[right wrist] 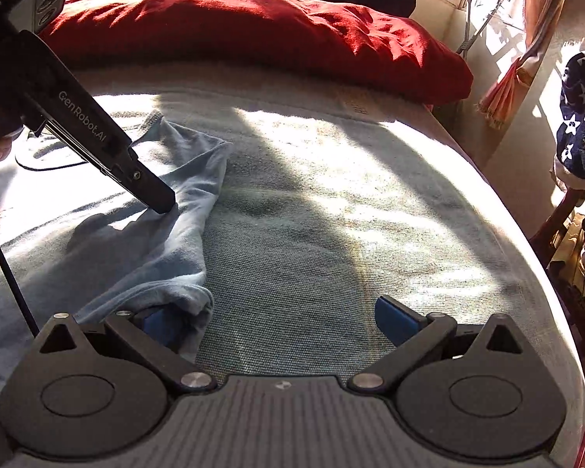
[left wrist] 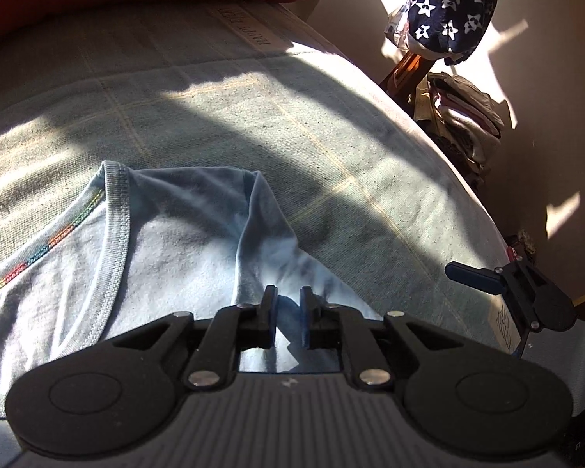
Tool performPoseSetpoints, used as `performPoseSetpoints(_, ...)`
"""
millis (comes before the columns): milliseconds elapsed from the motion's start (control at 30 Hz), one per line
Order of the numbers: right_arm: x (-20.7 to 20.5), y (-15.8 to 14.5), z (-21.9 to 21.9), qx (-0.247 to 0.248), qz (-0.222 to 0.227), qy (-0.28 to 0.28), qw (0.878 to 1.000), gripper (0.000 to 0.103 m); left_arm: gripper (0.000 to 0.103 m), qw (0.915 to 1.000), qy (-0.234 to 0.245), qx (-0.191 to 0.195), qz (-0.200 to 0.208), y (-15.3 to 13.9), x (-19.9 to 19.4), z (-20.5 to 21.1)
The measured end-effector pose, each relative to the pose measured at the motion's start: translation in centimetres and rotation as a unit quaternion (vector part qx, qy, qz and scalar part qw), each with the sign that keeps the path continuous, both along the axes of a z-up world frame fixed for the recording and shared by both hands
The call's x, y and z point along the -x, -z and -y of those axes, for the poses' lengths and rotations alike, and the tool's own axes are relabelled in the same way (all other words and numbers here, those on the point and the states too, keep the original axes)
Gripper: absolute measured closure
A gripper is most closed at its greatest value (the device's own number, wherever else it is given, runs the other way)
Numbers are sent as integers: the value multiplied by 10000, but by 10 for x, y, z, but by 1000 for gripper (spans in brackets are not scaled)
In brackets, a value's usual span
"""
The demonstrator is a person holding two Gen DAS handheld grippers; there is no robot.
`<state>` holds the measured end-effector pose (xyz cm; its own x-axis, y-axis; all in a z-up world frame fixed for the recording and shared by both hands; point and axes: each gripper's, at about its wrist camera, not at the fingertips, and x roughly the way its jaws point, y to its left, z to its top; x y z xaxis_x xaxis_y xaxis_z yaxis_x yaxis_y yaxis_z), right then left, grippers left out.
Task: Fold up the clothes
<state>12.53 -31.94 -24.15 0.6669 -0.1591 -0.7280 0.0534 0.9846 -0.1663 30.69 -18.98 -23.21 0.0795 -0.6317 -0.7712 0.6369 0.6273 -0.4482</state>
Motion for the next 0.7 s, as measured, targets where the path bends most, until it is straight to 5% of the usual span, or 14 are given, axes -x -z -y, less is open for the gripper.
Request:
performPoseSetpoints(367,18,-11,15,84,-126,301,9994,0,85,9994,110,112,323,10,-10,37)
performPoseSetpoints(533,29,-34,10,-428,279,-261,9984,0,85,9984,-44,173,533,2,-30,53)
performPoseSetpoints(700,6,-40,-13,-1275,483,-1474,9796,0,76,9967,137,108,787,-27,-34,45)
